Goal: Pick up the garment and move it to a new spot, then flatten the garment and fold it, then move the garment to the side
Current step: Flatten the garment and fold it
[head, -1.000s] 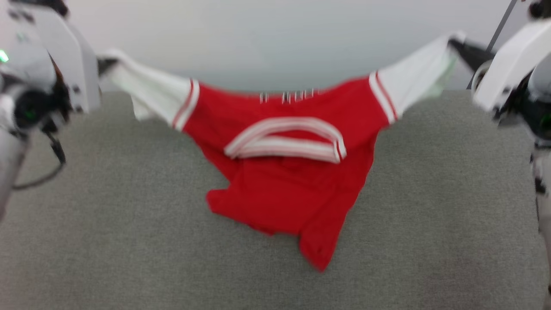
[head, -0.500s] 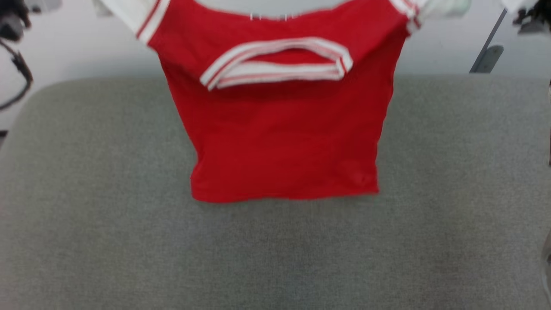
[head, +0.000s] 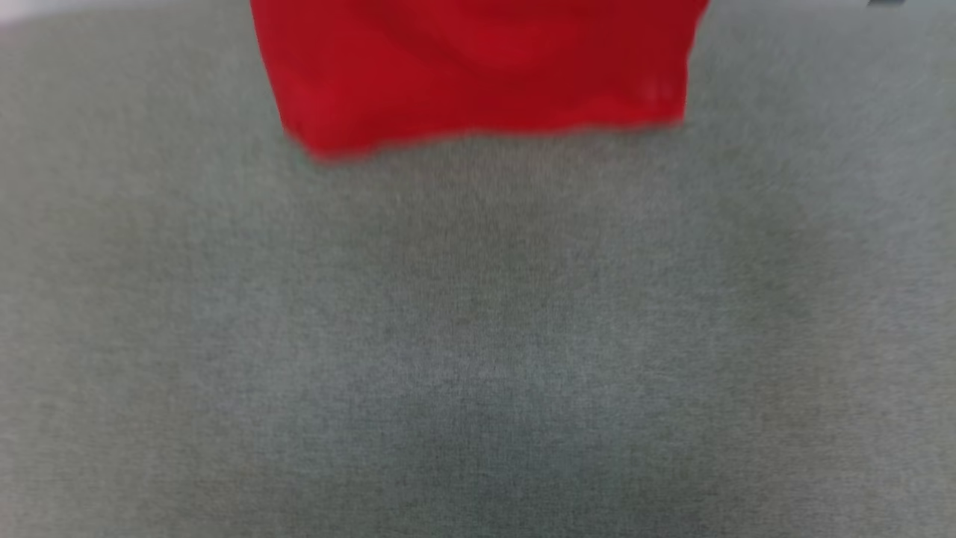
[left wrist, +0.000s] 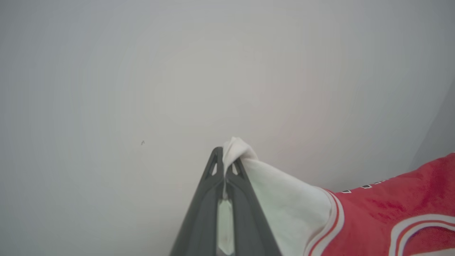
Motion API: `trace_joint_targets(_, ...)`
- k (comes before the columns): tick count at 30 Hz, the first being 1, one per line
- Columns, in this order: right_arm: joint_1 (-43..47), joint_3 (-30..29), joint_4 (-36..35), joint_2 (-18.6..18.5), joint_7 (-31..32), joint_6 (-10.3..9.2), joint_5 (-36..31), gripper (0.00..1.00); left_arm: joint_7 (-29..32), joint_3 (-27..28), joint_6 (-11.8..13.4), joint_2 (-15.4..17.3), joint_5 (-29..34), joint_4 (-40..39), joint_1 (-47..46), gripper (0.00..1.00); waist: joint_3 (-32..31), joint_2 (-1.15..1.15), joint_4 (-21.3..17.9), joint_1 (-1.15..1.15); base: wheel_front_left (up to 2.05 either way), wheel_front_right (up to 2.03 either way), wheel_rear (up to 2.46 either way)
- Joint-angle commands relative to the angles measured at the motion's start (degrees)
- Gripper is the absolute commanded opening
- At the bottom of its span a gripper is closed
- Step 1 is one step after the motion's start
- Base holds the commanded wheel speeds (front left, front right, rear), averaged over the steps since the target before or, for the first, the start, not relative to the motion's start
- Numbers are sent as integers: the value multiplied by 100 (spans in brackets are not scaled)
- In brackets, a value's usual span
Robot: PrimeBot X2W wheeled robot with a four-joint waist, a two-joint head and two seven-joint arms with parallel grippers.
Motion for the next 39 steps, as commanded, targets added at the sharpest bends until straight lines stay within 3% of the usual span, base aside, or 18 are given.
trace_joint_targets(1,-204,45,154,-41,-394,-8,-184,0,-279,-16,-38,-48,93,104,-189,0,738,0,36,0,0,0,0)
trace_joint_targets(4,-429,114,368,-134,-1246,-8,-587,0,-950,-43,-83,-143,150,193,-451,0,939,0,82,0,0,0,0)
trace_joint_targets(8,-425,482,583,-238,-1719,-8,-1049,0,-1703,-259,-92,-227,24,97,-334,0,1026,0,193,0,0,0,0)
trace_joint_targets(13,77,1062,1006,-201,-1748,-8,-763,0,-1673,-816,-88,-48,-412,-61,337,0,818,0,279,0,0,0,0)
trace_joint_targets(20,1167,1660,965,-287,-1101,-8,560,0,-1097,-1273,-91,234,-1001,-124,1437,0,346,0,330,0,0,0,0)
trace_joint_targets(28,2938,2105,-73,-989,183,-8,2058,0,-258,-1551,-26,545,-1665,-490,3176,0,-396,0,305,0,0,0,0)
trace_joint_targets(33,4079,2024,-927,-1420,927,-8,2590,0,95,-1612,275,1013,-2048,-1301,4314,0,-786,0,246,0,0,0,0)
trace_joint_targets(39,5288,1580,-1877,-1785,1748,-8,2885,0,230,-1481,1103,1920,-2629,-2917,5653,0,-1044,0,180,0,0,0,0)
